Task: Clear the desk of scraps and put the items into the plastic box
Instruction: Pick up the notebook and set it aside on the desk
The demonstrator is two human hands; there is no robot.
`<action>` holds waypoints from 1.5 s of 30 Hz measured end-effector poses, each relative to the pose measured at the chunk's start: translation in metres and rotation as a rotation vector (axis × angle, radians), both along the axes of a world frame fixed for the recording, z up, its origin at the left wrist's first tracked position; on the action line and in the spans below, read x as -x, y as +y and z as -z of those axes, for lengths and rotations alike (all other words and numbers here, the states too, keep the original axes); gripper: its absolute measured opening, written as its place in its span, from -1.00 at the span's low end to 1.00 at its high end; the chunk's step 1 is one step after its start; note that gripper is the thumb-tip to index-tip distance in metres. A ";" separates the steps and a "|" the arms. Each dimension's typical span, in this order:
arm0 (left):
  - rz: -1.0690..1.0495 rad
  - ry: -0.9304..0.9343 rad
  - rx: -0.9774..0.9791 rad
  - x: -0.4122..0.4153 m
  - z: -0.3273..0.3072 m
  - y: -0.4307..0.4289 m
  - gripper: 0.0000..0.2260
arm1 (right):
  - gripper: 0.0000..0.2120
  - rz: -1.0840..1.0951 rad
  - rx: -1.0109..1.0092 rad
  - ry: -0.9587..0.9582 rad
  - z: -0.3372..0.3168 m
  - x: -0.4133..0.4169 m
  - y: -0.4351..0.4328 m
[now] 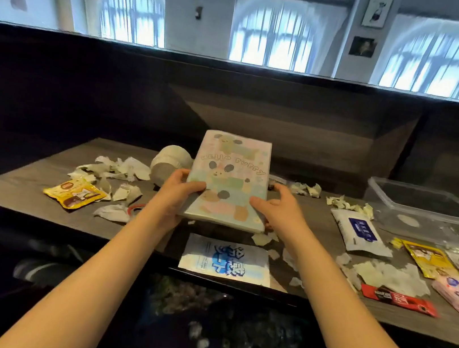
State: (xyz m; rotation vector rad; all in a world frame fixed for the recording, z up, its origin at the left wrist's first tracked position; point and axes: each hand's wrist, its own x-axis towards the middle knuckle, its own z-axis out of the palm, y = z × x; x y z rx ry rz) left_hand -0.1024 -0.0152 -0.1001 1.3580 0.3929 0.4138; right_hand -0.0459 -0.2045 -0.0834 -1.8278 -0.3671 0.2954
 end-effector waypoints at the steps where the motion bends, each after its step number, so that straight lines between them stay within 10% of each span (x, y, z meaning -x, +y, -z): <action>1: -0.024 -0.014 0.002 0.011 0.000 0.009 -0.85 | -0.28 -0.030 -0.029 0.007 -0.002 0.009 0.009; 11: -0.270 0.198 -0.356 0.110 -0.019 0.115 -0.70 | -0.19 -0.345 -0.019 -0.042 -0.006 0.061 0.125; 24: -0.536 0.099 -0.218 0.155 -0.026 0.233 -0.66 | -0.37 -0.441 0.032 -0.246 0.006 0.079 0.274; 34: -0.664 0.205 -0.167 0.170 0.008 0.309 -0.67 | -0.48 -0.668 0.734 -0.996 0.030 0.053 0.353; 45: -0.544 0.374 -0.180 0.164 0.020 0.331 -0.62 | -0.52 -0.678 0.943 -0.855 0.051 0.027 0.365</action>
